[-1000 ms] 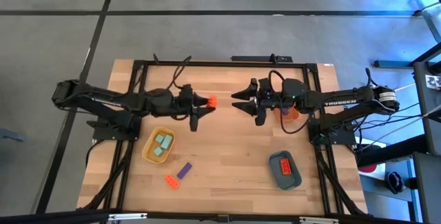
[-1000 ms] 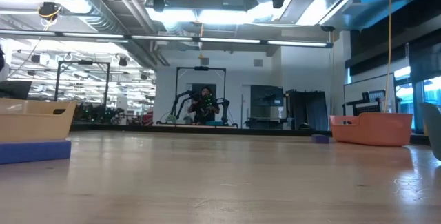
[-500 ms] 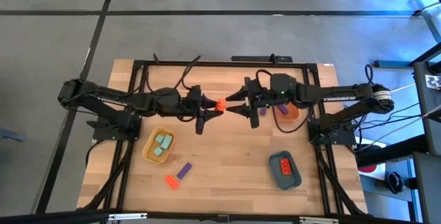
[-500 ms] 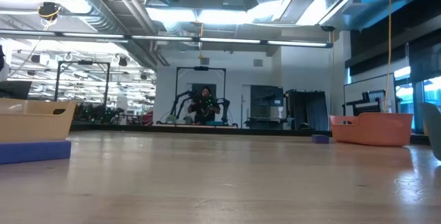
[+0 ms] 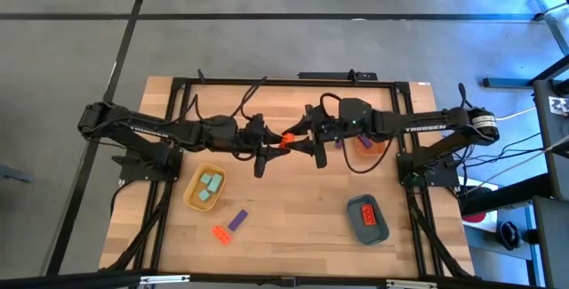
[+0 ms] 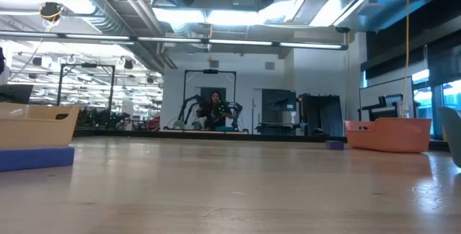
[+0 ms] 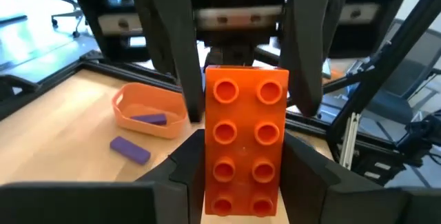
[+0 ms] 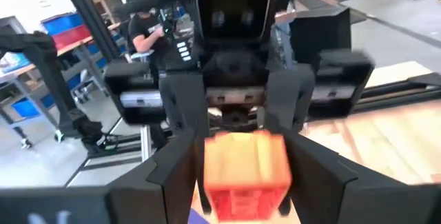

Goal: Sort & place blocks by color
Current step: Put the top orange game piece into the blue bin

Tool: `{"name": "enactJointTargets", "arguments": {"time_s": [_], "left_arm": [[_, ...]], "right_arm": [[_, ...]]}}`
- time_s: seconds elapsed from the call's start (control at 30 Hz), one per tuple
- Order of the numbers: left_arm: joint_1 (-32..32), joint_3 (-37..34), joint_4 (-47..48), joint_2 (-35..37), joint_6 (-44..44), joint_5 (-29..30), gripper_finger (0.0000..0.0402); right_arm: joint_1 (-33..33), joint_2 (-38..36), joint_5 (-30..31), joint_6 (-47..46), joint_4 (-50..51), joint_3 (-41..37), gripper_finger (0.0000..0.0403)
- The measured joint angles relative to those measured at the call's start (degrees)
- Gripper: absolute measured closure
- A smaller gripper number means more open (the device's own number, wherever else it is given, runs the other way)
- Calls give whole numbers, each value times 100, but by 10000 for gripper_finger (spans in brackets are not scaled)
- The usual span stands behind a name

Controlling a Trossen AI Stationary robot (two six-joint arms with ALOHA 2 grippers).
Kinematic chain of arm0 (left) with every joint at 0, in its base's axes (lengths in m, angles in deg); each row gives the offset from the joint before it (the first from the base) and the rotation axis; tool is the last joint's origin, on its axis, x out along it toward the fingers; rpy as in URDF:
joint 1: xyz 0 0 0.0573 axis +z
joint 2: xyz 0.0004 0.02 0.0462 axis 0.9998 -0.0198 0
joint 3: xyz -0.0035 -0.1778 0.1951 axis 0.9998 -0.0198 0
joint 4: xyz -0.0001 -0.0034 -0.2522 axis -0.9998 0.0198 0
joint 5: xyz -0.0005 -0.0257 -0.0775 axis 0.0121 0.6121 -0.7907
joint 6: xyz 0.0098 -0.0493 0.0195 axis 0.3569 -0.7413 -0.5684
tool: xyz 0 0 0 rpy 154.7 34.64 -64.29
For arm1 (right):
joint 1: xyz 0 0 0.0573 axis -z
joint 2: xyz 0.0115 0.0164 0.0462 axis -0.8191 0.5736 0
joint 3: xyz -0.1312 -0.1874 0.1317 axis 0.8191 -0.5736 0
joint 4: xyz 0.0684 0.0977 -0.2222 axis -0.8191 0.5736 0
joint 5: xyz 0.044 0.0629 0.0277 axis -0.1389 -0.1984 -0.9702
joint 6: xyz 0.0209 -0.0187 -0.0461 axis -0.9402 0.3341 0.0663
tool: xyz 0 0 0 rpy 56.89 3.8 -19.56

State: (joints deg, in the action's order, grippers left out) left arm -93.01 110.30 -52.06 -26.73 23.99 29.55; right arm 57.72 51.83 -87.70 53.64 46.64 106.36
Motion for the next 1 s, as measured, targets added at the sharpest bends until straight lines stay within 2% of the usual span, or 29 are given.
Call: {"name": "enactJointTargets", "arguments": {"time_s": [0.2,0.43,0.53,0.63,0.77,0.87,1.0], "left_arm": [[0,2,-60,13,54,-1,273],[0,2,-61,13,38,1,274],[35,2,-58,13,-152,-36,252],[234,11,77,14,-435,-388,209],[561,8,377,165,-496,-1262,169],[784,6,817,480,-501,-1721,158],[1007,7,1663,1141,-455,-1752,158]], "right_arm": [[0,20,-144,56,-10,0,212],[0,18,-133,-9,-21,0,260],[0,18,-137,-87,-23,0,260],[10,16,-134,-121,25,0,260],[163,-191,-295,-97,393,-4,260],[314,-467,-320,-86,998,-2,260],[432,-855,-569,46,1847,-6,260]]}}
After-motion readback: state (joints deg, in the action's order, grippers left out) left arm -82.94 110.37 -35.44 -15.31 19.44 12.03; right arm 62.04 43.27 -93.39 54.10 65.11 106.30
